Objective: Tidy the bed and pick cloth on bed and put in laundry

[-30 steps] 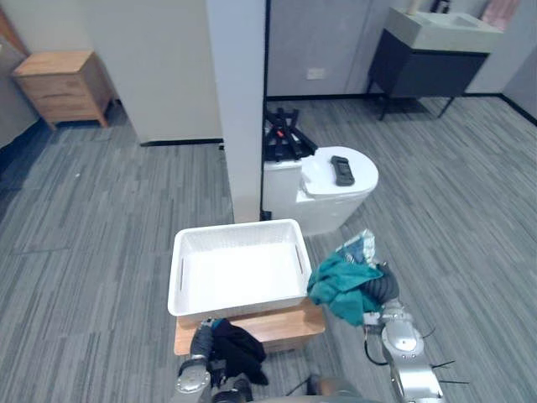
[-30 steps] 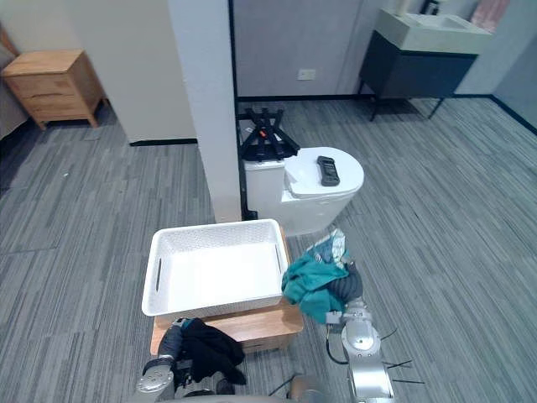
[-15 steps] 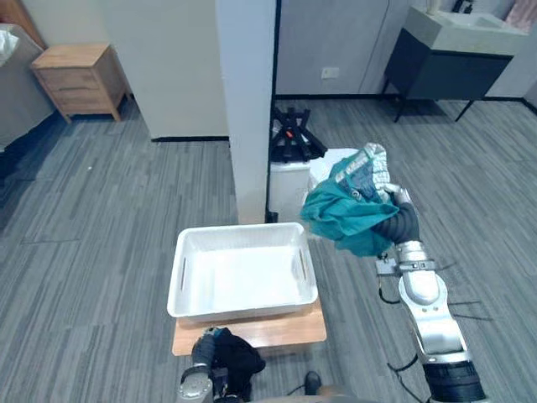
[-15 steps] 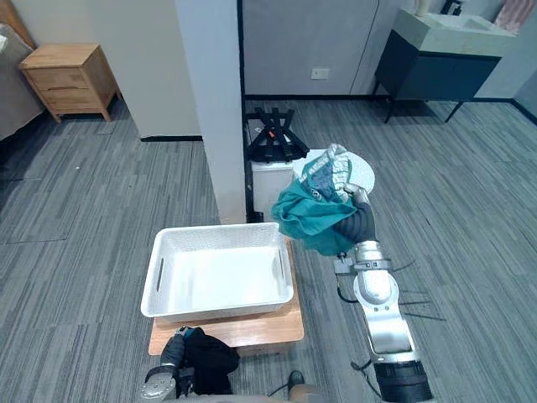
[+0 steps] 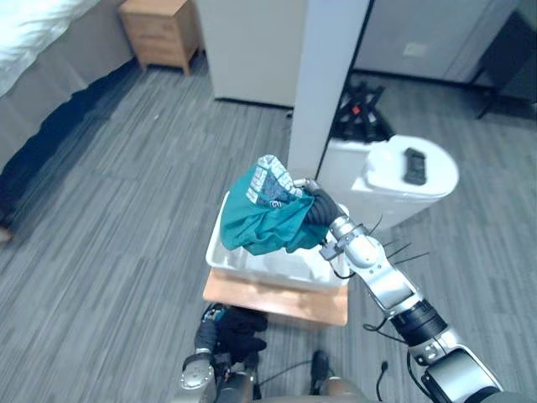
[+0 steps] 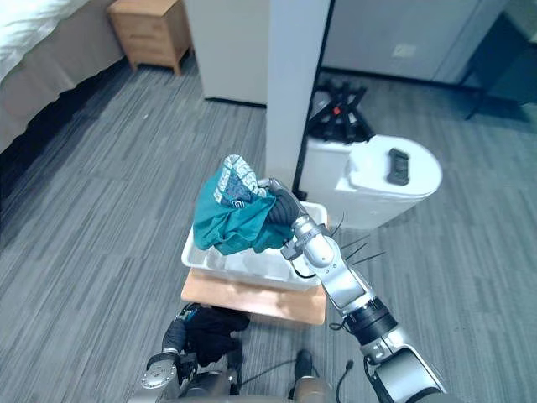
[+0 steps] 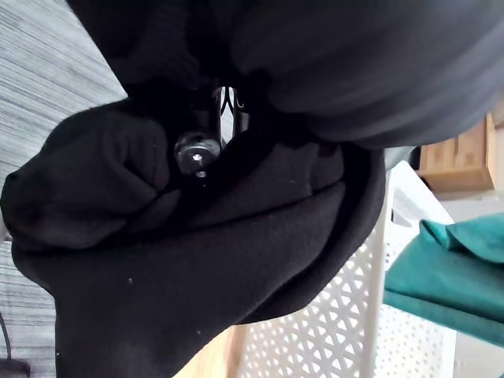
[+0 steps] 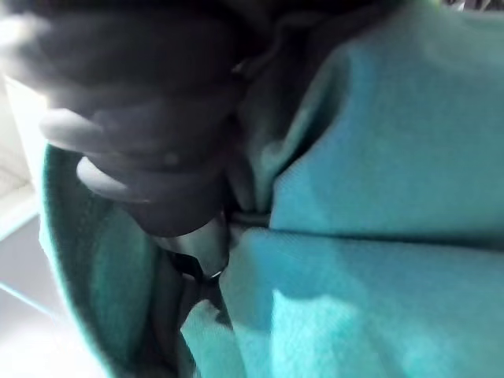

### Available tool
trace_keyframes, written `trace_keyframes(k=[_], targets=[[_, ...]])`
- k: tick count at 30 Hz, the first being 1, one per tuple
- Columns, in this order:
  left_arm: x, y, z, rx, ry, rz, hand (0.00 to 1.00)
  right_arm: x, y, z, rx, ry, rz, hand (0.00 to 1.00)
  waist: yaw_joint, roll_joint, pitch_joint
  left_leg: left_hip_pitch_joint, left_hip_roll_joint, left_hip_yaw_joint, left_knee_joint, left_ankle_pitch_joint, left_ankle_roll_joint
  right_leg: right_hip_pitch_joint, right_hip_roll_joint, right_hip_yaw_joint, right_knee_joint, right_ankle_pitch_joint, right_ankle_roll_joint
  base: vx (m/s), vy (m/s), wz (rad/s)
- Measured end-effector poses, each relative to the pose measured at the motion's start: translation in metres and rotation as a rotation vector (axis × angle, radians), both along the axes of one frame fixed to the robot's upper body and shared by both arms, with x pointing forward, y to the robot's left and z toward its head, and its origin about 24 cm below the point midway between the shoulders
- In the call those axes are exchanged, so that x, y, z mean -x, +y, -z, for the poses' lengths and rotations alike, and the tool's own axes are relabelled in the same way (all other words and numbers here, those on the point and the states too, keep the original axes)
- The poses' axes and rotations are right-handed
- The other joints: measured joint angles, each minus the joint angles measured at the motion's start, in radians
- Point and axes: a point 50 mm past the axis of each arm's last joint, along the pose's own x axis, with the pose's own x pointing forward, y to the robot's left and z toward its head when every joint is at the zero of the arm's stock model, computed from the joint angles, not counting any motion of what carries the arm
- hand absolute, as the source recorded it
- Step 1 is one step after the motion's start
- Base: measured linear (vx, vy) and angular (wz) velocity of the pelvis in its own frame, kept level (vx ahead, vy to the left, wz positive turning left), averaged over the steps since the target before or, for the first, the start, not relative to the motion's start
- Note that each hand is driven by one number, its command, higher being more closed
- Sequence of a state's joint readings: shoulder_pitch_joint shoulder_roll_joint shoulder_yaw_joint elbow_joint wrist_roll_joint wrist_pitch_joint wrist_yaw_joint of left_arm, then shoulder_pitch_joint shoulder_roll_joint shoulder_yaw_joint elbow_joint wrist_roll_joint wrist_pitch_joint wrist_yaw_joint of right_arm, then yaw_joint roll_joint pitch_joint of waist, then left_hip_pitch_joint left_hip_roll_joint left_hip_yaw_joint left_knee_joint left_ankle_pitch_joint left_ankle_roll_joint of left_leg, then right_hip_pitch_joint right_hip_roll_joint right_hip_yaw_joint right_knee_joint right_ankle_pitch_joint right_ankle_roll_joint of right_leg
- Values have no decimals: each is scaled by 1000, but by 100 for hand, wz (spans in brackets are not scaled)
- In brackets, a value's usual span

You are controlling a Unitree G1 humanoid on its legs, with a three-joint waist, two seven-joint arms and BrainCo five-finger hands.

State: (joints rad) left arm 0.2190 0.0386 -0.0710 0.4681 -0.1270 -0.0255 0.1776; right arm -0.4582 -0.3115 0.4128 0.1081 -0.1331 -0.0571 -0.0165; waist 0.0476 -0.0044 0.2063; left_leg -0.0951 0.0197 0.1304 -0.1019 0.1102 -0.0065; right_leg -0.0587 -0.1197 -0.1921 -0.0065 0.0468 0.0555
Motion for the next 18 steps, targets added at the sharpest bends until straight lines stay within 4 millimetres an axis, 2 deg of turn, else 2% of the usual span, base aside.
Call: trace_keyframes(k=[2,5,6,10,12,13,18], targets=[[3,1,-1,14,-6,-18,100,-6,2,16,38,58,32,100,0,25,27,-30,5,-19,0,17,-3,-13,3,-34,1,-4,-6,-124,-5,39],[2,3,-9,14,-45,-20,100,-11,0,32,92,118,70,100,10,34,66,-55,15,-23,0,32,-10,-25,9,-57,0,-3,-6,-94,-15,27],[-1,2,-13,23,-68,-22,100,-14,-5,36,110,136,93,100,25,39,78,-70,16,-27,0,35,-13,-38,10,-59,0,1,-4,-75,-18,15],[-8,3,-25,47,-135,16,100,-30,-20,32,139,138,176,100,23,69,110,-104,15,-31,0,44,-20,-52,9,-83,-19,23,-9,-35,-3,17],[-11,4,-35,42,-185,104,100,-39,-34,23,140,115,235,100,22,86,126,-106,14,-20,0,44,-20,-52,7,-83,-24,28,-4,0,0,0],[-10,6,-42,52,-215,153,100,-43,-42,20,142,105,266,0,22,92,128,-106,14,-12,0,44,-20,-51,6,-80,-31,33,-2,9,-7,-8],[-13,13,-69,137,-338,259,100,-48,-76,26,208,140,369,0,18,98,130,-89,16,29,0,52,-18,-46,3,-50,-35,44,2,43,-10,-18]])
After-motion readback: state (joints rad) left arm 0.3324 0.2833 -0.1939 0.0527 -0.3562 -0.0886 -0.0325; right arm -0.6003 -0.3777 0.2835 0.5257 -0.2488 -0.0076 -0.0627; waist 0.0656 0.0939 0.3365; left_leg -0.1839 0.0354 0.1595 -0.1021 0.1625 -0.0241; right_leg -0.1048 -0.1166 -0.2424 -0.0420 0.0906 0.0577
